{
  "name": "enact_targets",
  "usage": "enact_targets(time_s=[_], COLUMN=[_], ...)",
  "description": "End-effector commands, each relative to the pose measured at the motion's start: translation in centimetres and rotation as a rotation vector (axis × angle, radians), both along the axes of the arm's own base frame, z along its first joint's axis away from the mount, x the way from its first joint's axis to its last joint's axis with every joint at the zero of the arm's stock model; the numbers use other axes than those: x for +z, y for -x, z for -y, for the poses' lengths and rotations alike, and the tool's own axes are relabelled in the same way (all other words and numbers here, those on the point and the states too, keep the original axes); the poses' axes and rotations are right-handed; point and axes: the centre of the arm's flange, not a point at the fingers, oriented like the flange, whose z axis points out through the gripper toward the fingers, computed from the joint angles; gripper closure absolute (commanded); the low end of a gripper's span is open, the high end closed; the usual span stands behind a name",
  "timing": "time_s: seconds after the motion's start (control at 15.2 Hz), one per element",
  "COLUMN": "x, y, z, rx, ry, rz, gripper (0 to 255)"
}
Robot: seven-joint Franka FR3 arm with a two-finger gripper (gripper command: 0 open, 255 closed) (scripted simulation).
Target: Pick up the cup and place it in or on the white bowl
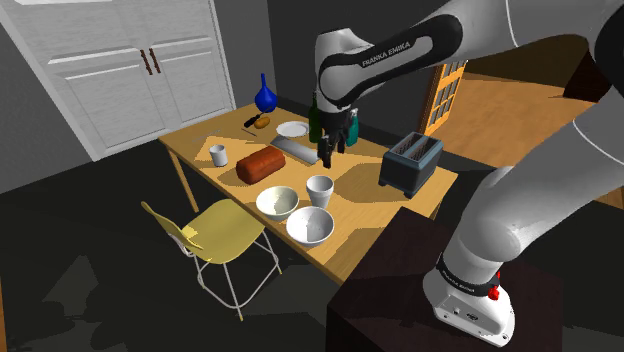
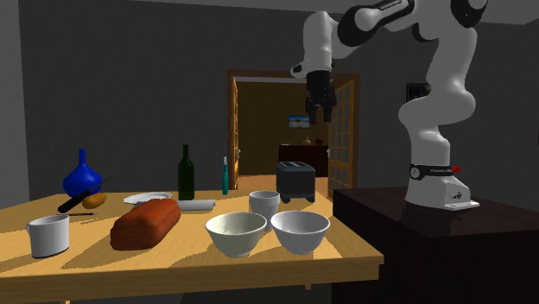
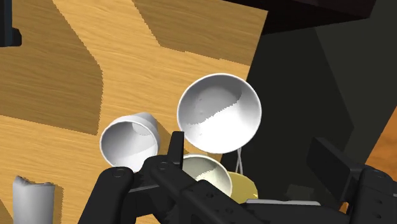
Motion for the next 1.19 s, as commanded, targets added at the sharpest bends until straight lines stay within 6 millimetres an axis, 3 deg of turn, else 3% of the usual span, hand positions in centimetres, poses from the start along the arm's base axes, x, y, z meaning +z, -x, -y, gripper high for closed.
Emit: enact_targets(time_s=[0.0,1.12], x=[-2.5,-20.6], y=[-1.3,-14.0], z=[0.8,5.9], rx=[0.002,0.017], ry=[0.006,0.053], rz=[-0.004,-0.048], gripper=[0,0])
